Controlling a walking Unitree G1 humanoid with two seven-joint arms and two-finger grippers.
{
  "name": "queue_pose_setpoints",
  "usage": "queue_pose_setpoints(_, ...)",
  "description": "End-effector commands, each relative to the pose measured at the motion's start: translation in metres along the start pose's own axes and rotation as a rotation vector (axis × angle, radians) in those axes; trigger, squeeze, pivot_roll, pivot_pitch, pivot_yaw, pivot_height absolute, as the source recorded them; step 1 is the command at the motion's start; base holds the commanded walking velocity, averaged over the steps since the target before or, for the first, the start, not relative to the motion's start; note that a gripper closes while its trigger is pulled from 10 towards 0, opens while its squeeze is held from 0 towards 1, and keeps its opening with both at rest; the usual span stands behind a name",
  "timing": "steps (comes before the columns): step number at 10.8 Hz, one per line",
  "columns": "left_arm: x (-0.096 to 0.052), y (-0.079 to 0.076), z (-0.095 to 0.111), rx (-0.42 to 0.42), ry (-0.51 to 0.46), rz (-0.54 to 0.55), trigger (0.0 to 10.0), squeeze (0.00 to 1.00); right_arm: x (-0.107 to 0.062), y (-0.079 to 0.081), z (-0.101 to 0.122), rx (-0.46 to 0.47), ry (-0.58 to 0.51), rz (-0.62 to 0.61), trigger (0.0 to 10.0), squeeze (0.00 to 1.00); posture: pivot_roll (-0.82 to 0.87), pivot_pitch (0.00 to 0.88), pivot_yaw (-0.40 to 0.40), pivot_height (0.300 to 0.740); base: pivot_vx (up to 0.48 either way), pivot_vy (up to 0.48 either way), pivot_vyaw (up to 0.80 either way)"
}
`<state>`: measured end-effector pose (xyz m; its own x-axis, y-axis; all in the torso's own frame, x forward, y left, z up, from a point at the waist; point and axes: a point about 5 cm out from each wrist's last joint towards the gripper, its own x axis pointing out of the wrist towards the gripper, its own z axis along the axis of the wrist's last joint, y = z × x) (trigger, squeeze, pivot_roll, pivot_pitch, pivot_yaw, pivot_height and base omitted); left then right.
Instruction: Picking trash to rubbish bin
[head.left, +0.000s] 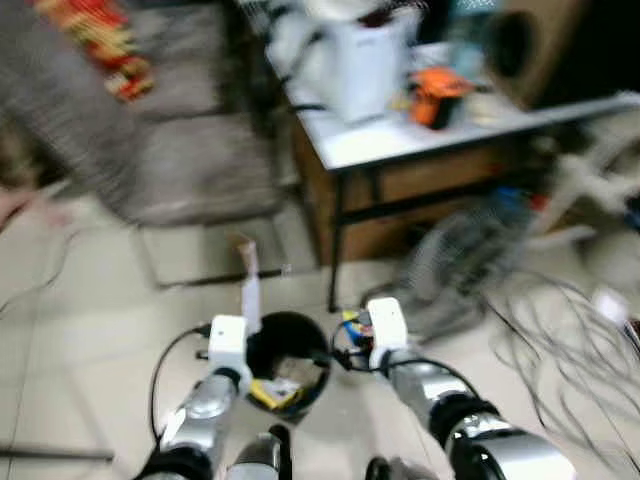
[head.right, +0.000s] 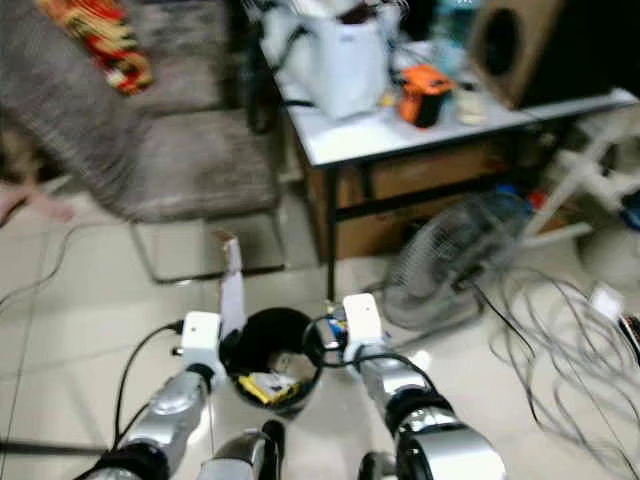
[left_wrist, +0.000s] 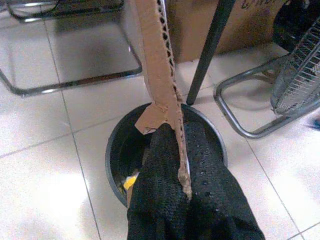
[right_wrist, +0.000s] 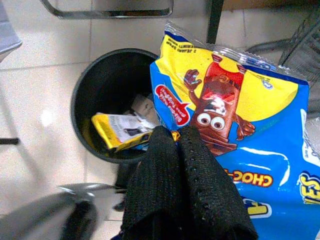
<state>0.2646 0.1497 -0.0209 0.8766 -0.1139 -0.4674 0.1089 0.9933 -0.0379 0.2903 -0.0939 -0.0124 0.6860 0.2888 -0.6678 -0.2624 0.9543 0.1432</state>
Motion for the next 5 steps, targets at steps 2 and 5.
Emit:
queue_pose_setpoints(2,-0.002,0.0039,-0.006,0.015,0.03,0.014,10.0,0.0,0.0,0.0007,-0.0026,0.003,0.005,-0.001,10.0,0.0,-0.09,0.151,0.015,0.74,0.0,0.0,0.79)
queue_pose_setpoints(5,-0.0018,0.004,-0.0065,0.023,0.036,0.013,10.0,0.0,0.0,0.0008,-0.0027,0.011,0.004,-0.002,10.0,0.0,-0.09,0.151,0.017,0.74,0.0,0.0,0.79)
